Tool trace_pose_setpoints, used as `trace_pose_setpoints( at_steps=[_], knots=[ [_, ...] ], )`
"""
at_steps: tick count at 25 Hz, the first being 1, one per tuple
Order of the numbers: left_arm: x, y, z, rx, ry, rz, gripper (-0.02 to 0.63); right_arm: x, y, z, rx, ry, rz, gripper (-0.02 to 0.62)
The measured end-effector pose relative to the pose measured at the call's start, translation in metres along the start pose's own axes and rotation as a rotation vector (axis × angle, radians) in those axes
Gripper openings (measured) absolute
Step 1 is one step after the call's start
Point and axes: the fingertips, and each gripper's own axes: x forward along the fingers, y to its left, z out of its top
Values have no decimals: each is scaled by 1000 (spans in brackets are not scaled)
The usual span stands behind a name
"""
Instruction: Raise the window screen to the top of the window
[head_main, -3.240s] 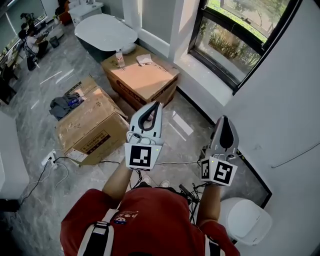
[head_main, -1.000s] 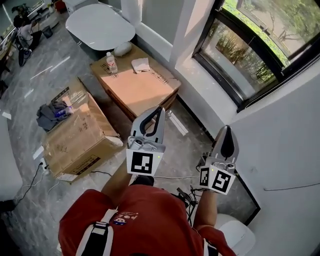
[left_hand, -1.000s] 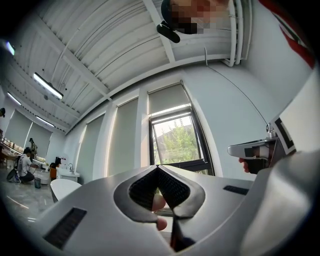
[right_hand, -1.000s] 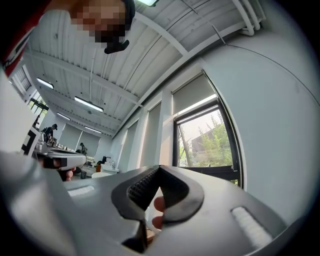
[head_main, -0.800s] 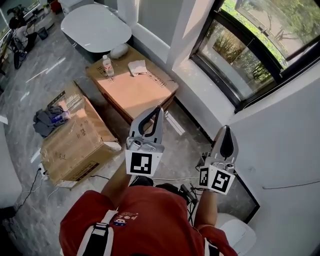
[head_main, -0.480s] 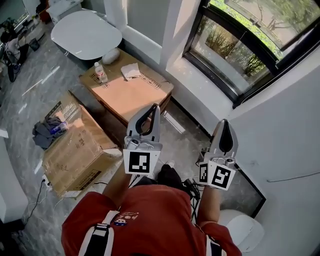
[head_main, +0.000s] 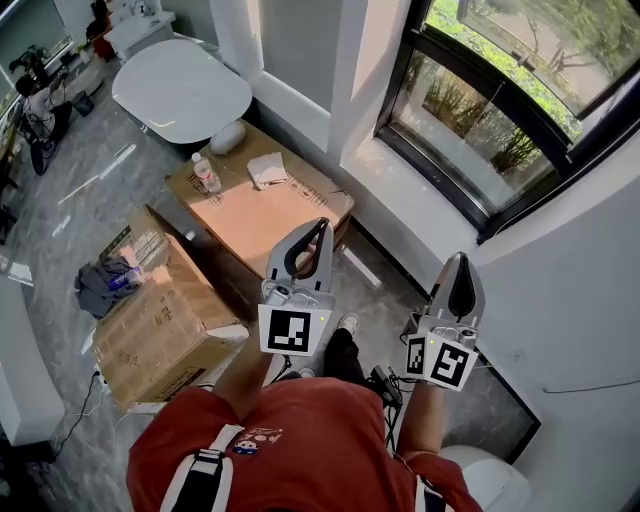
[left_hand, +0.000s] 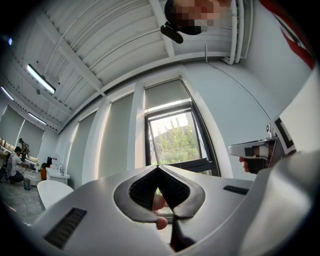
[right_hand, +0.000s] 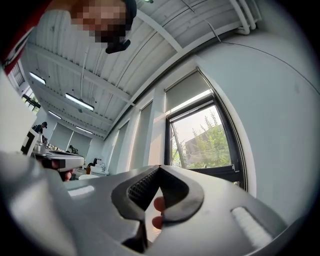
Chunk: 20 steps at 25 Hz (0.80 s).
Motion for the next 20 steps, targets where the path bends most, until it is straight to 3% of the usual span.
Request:
trace_pose_setpoints(
  at_steps=[11, 20],
  knots=[
    [135, -32, -10, 6, -5, -15, 5, 105, -90, -30, 47, -14, -25, 9],
    [215, -81, -13, 62, -10, -72, 5, 146, -165, -48, 51, -26, -64, 9]
  ],
)
